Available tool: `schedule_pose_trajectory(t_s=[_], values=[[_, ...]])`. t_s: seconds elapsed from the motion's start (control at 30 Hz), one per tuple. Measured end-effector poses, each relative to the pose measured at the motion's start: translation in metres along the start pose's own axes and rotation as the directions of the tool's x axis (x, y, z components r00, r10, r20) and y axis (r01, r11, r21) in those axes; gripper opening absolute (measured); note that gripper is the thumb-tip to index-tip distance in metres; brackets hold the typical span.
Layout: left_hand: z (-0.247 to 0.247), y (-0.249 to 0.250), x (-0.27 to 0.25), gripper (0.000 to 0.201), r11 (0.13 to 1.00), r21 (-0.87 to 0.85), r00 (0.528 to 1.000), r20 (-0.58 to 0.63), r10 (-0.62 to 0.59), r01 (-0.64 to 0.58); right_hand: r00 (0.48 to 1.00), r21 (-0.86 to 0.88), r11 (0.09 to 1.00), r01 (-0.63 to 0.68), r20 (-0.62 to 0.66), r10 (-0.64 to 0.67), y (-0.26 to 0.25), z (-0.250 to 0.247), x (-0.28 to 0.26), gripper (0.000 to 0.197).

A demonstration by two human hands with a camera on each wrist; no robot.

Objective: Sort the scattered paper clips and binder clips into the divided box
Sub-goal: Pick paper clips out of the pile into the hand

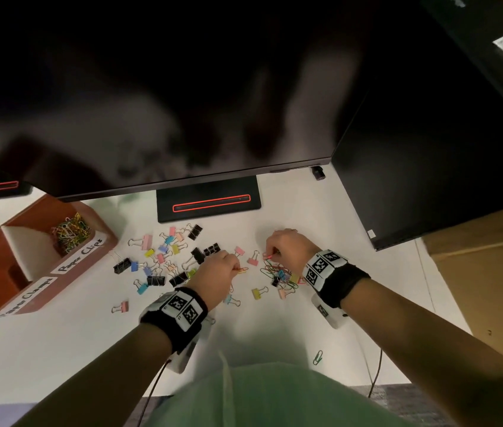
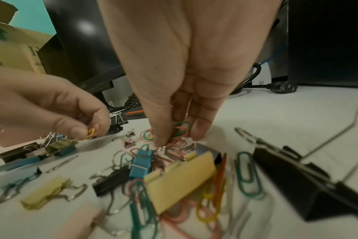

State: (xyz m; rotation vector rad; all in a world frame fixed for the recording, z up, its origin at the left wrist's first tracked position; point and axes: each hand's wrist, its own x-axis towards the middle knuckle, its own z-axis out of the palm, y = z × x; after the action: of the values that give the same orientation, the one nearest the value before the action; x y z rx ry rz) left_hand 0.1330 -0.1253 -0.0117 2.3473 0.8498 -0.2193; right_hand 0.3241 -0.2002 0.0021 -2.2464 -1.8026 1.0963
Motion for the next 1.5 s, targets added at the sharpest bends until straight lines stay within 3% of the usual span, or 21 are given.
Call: schedule_pose_trajectory(t_s=[0.37, 0.53, 0.63, 0.77, 0.9, 0.97, 1.07, 1.17, 1.23, 1.37, 1.5], values=[[-0.068, -0.033, -0.034, 0.013, 0.976, -0.211, 0.96, -0.254, -0.115, 0.061, 0.993, -0.098, 0.994, -0.044, 0.1, 0.054, -0.023, -0.008, 0.01, 0.02], [-0.111, -0.075, -0.062, 0.009, 0.976, -0.206, 0.919, -0.364, -0.149, 0.076, 0.998, -0.096, 0.995, -0.032, 0.042, 0.036, -0.05, -0.018, 0.017, 0.019], [-0.139, -0.112, -0.083, 0.007, 0.976, -0.171, 0.884, -0.424, -0.198, 0.136, 0.997, -0.061, 0.996, 0.071, -0.025, -0.073, -0.099, -0.026, 0.03, 0.018], [-0.173, -0.159, -0.112, 0.014, 0.918, -0.244, 0.821, -0.417, -0.391, 0.313, 0.961, -0.01, 0.968, 0.251, -0.118, -0.251, -0.19, -0.033, 0.064, 0.017], [-0.194, -0.197, -0.12, 0.009, 0.889, -0.287, 0.776, -0.439, -0.453, 0.357, 0.927, 0.031, 0.938, 0.345, -0.17, -0.335, -0.284, -0.021, 0.106, 0.015], [-0.198, -0.21, -0.116, 0.008, 0.883, -0.286, 0.788, -0.405, -0.463, 0.372, 0.922, 0.084, 0.933, 0.351, -0.206, -0.328, -0.319, -0.009, 0.127, 0.013], [-0.195, -0.224, -0.112, 0.012, 0.909, -0.22, 0.848, -0.334, -0.41, 0.353, 0.947, 0.148, 0.946, 0.287, -0.193, -0.257, -0.347, 0.008, 0.15, 0.024], [-0.194, -0.223, -0.114, 0.03, 0.93, -0.195, 0.859, -0.359, -0.364, 0.313, 0.957, 0.161, 0.951, 0.265, -0.164, -0.239, -0.346, 0.019, 0.155, 0.039], [-0.191, -0.215, -0.118, 0.034, 0.944, -0.211, 0.867, -0.382, -0.319, 0.254, 0.944, 0.19, 0.933, 0.305, -0.189, -0.27, -0.333, 0.019, 0.148, 0.037], [-0.179, -0.187, -0.121, 0.03, 0.963, -0.237, 0.899, -0.381, -0.216, 0.131, 0.929, 0.227, 0.913, 0.34, -0.232, -0.288, -0.28, 0.005, 0.11, 0.029], [-0.154, -0.153, -0.11, 0.021, 0.975, -0.22, 0.946, -0.305, -0.108, 0.04, 0.97, 0.179, 0.959, 0.218, -0.146, -0.193, -0.199, -0.012, 0.057, 0.021]])
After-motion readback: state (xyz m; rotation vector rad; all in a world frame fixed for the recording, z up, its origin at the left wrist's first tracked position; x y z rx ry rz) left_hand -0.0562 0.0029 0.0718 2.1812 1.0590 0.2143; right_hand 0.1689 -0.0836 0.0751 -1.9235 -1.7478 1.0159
